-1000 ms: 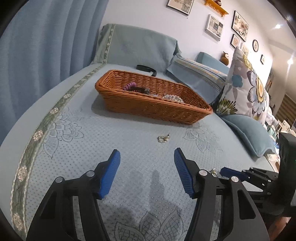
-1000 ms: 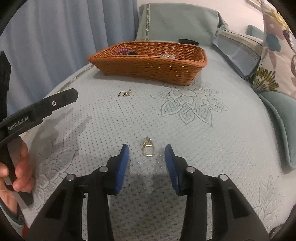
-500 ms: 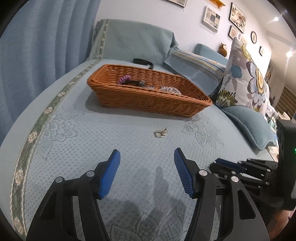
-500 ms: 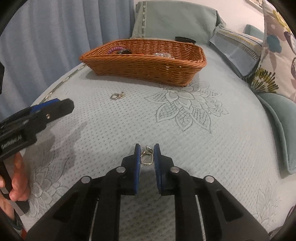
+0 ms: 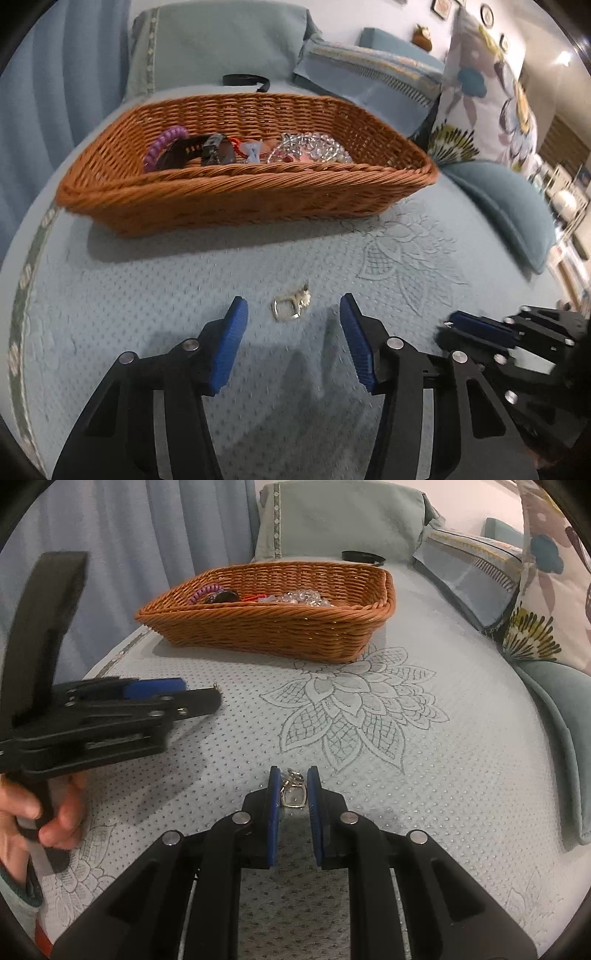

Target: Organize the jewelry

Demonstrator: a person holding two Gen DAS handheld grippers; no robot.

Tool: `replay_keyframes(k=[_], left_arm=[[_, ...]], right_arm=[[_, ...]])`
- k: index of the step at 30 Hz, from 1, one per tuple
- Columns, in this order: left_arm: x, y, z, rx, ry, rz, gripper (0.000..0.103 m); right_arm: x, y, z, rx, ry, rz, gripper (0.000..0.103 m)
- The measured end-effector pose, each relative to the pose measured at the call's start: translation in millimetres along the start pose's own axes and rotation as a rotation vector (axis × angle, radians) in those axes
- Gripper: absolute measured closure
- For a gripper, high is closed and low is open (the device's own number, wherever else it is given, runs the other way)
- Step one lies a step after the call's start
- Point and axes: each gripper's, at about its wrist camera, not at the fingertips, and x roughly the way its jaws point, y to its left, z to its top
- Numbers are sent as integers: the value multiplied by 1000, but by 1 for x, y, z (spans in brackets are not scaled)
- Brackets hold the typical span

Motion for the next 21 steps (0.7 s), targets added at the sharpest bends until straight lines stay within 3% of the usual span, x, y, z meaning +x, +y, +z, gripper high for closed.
replay_keyframes(k=[3,5,7,15,17,19,21], left_arm=[[8,-11,3,57,15,61,56],[8,-15,2,83,14,77,76],[6,-15,1,87,14,93,85],[-18,-9,-18,43,-24,78,86],[-29,-7,-28,20,-38,81,86],[-44,-2,-44,-23,-55,87,86],[-58,3,-61,-73,-76,79,86]], right_arm=[[0,2,-1,-5,-3,1,91],[0,2,-2,-7,-4,0,91],[0,2,-2,-5,-5,-4,90],[-11,6,-7,-22,-34,42,89],[-18,9,-10,-33,-60,34,80],[-25,10,-14,-41,-84,21,49],[-29,11,-16,-45,-89,18,47]])
